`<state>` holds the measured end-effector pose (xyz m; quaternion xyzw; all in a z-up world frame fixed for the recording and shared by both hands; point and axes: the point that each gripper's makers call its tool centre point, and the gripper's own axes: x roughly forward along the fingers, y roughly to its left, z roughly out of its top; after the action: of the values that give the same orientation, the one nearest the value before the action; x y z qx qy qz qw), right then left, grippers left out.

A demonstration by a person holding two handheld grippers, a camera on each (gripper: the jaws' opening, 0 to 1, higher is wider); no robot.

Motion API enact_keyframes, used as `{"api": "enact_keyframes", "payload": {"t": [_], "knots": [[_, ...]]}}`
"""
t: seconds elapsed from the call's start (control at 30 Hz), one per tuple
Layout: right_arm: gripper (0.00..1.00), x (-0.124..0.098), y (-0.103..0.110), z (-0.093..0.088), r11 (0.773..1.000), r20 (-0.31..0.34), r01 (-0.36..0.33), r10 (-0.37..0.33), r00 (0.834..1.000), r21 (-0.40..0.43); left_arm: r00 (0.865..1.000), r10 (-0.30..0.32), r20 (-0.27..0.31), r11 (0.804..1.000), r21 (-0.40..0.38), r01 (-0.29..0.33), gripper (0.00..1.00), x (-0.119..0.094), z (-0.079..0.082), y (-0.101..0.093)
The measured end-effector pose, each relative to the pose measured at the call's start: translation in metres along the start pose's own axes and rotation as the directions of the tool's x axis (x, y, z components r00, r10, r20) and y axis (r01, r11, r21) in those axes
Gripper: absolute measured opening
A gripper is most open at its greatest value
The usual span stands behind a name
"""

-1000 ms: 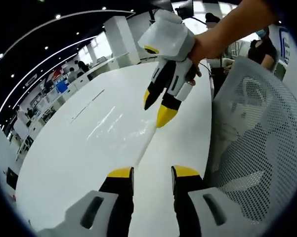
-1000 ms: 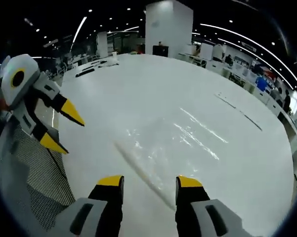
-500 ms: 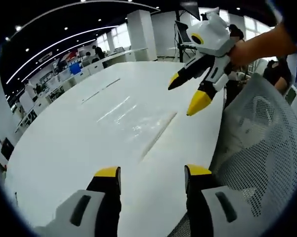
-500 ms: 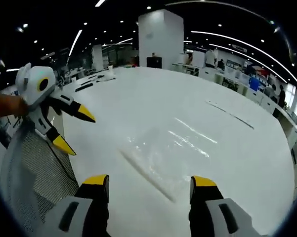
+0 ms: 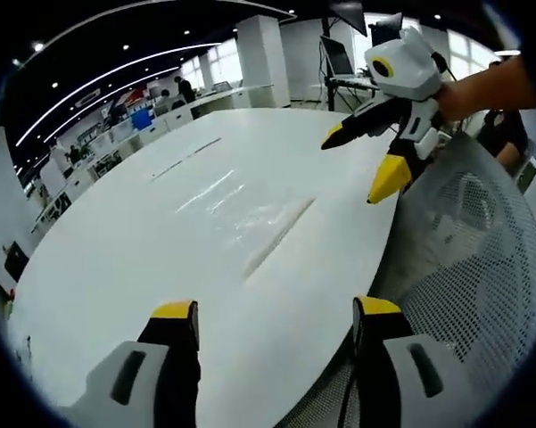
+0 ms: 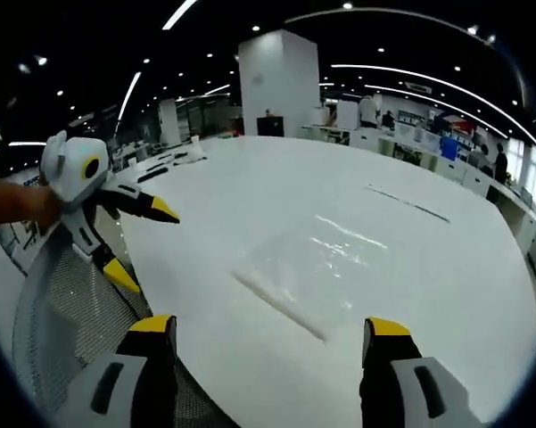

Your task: Open the resealable bag by pulling the two sides of the seal apart until the entire bag opening is separated and visibly accessible.

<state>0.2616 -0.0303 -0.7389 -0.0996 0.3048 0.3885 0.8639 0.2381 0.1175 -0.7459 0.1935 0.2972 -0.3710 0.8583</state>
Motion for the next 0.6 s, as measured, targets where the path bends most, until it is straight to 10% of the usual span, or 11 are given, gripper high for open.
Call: {"api": "enact_keyframes", "payload": {"t": [0.6], "knots": [[0.98, -0.002, 0.009, 0.005, 0.996, 0.148, 0.050, -0.061, 0.987, 0.077, 1.000, 0.013, 0.005, 0.999, -0.031, -0.012, 0.91, 0.001, -0.014, -0.006]]}}
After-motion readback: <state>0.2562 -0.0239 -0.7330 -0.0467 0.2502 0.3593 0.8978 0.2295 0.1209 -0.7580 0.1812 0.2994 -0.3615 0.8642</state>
